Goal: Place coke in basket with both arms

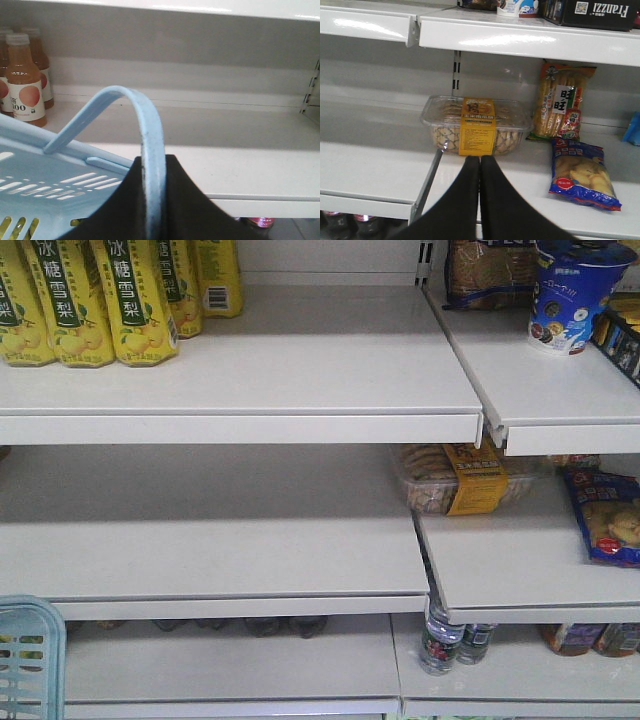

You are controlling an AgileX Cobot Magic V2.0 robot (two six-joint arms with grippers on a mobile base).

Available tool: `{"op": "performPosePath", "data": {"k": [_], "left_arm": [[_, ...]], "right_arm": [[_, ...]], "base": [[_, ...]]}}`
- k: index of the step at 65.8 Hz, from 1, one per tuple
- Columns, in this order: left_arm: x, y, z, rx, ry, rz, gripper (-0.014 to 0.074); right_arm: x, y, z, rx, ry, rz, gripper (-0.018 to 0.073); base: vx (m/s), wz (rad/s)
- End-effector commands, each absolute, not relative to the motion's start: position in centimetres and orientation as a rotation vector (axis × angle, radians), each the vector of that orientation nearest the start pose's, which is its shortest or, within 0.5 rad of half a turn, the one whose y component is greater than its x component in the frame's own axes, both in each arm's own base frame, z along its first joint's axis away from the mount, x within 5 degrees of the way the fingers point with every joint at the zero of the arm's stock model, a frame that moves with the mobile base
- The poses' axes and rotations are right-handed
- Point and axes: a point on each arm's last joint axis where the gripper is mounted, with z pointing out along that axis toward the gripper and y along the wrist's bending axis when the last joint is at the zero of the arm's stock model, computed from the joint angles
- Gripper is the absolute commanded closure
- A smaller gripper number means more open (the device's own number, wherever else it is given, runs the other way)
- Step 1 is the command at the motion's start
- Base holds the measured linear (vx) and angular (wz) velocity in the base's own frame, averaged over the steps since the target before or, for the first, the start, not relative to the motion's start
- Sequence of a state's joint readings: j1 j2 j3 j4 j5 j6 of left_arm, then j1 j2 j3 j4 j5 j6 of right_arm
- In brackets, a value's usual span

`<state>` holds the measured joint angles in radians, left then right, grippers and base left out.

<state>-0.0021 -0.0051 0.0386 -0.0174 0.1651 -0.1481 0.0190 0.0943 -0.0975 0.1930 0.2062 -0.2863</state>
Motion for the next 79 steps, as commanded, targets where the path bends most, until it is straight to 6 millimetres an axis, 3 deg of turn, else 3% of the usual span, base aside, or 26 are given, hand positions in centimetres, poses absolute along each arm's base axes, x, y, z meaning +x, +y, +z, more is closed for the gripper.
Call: {"op": "performPosePath", "data": {"k": [1, 22, 79], "left_arm": [[5.4, 0.0, 21.3, -0.084, 1.471, -0.107, 0.0603], [5.4, 0.0, 21.3, -0.084, 1.471, -0.107, 0.0603], [5.4, 0.0, 21.3, -0.084, 1.471, -0.107, 0.0603]], "right_arm": [[6.3, 0.1, 22.9, -0.098, 1.559, -0.071, 0.0569], [5.6, 0.1, 20.2, -0.067, 1.501, -0.05, 0.0569], [5.6, 0.1, 20.1, -0.06, 1.508, -0.042, 0.0569]], "base": [[0.0, 0.0], [0.0, 0.0], [0.0, 0.0]]}}
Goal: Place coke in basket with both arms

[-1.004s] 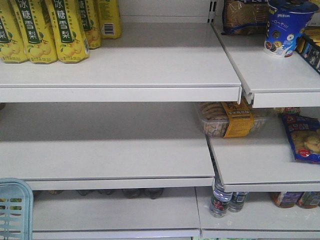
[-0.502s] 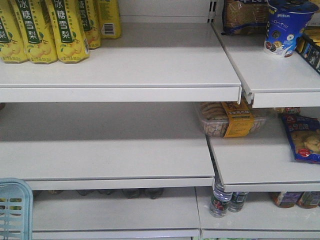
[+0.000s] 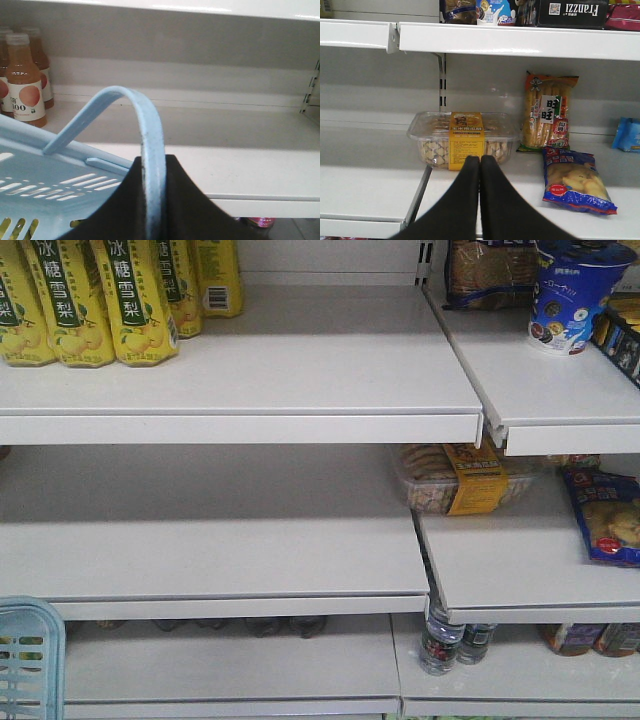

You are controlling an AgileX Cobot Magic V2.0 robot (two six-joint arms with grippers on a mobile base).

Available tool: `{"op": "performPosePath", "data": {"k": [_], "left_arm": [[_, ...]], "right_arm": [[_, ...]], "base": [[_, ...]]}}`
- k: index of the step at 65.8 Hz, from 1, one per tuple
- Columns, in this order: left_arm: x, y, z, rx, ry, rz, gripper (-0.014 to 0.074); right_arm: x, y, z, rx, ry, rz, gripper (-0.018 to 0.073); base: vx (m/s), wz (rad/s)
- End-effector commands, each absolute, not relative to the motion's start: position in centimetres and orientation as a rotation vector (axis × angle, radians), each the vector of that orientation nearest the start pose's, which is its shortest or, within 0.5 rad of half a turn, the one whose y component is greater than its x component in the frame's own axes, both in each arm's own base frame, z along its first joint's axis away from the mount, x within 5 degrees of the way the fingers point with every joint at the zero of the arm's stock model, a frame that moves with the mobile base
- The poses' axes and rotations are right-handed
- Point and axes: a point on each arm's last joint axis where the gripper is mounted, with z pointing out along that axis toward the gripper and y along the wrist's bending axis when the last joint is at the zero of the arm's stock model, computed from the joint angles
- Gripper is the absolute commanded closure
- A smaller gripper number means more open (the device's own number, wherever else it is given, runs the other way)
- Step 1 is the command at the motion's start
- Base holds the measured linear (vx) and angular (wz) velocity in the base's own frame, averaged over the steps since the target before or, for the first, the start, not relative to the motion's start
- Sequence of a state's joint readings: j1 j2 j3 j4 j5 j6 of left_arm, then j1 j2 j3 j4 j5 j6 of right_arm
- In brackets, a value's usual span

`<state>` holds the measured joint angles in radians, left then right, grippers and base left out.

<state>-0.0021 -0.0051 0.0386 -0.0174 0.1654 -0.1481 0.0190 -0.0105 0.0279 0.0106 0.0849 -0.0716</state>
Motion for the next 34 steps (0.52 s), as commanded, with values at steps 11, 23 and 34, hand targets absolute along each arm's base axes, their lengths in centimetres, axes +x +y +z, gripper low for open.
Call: {"op": "performPosePath", "data": {"k": [11, 23, 34], "left_arm": [[5.4, -0.05, 21.27, -0.084, 1.471, -0.107, 0.0603], [5.4, -0.05, 21.27, -0.084, 1.471, -0.107, 0.0603], [5.4, -0.05, 21.27, -0.084, 1.471, -0.107, 0.0603]], "right_arm": [[5.6, 0.08, 20.12, -0.06, 1.509, -0.042, 0.0569], [5.6, 0.08, 20.12, -0.06, 1.509, -0.042, 0.0569], [5.6, 0.08, 20.12, -0.06, 1.509, -0.042, 0.0569]], "base": [[0.0, 0.0], [0.0, 0.0], [0.0, 0.0]]}}
